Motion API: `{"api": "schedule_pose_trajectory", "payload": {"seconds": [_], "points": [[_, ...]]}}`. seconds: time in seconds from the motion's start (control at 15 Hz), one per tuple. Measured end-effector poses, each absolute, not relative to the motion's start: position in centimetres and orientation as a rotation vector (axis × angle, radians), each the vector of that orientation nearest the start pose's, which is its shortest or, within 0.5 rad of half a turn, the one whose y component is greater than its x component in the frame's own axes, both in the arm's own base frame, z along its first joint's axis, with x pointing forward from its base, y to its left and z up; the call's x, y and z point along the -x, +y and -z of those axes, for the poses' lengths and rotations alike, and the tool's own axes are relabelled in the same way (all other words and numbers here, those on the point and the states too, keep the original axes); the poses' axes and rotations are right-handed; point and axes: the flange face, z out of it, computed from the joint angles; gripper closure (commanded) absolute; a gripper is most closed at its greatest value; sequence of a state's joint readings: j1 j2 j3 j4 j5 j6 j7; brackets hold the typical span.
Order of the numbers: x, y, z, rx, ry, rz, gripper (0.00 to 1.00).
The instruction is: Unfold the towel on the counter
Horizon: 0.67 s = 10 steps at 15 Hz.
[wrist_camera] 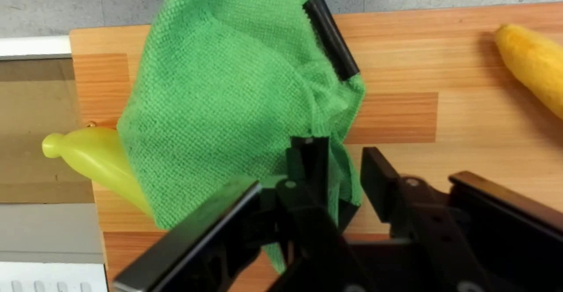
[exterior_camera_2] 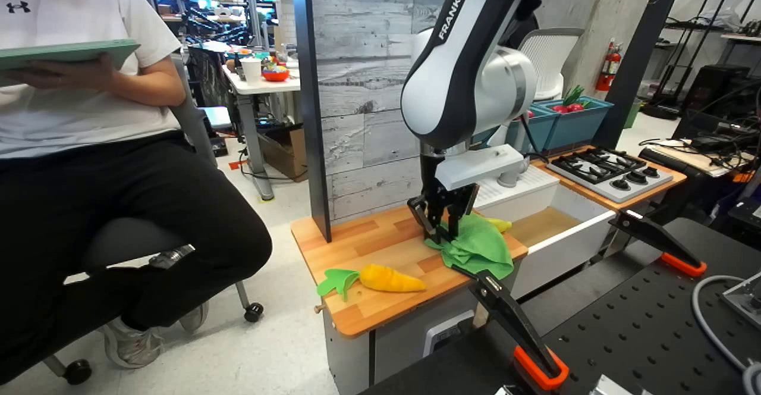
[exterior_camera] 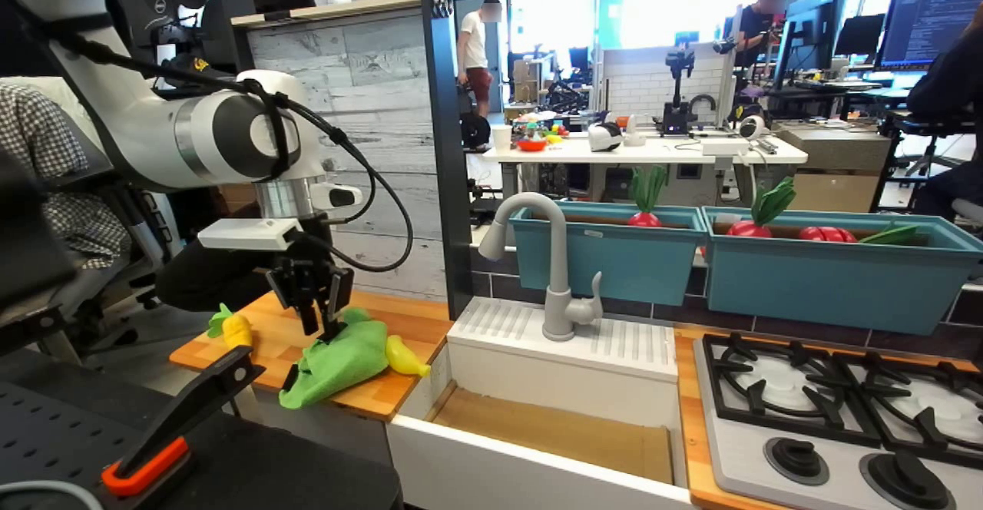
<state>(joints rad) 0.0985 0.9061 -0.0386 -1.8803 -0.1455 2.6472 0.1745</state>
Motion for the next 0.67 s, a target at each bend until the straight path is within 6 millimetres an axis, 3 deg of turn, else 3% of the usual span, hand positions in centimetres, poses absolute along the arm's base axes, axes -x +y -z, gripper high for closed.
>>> {"api": "schedule_pose_trajectory", "payload": {"seconds": [0.27,0.4,0.53,0.67], "points": [[-58.1,3.46,-1.24,3.242,-0.04,-0.212,0.97],[-58.07,3.38,-1.19,3.24,-0.031,-0.214,0.9],[-58.04,3.34,-1.12,3.236,-0.019,-0.216,0.65],[-57.97,3.32,-1.0,3.235,-0.015,-0.22,0.51]]}}
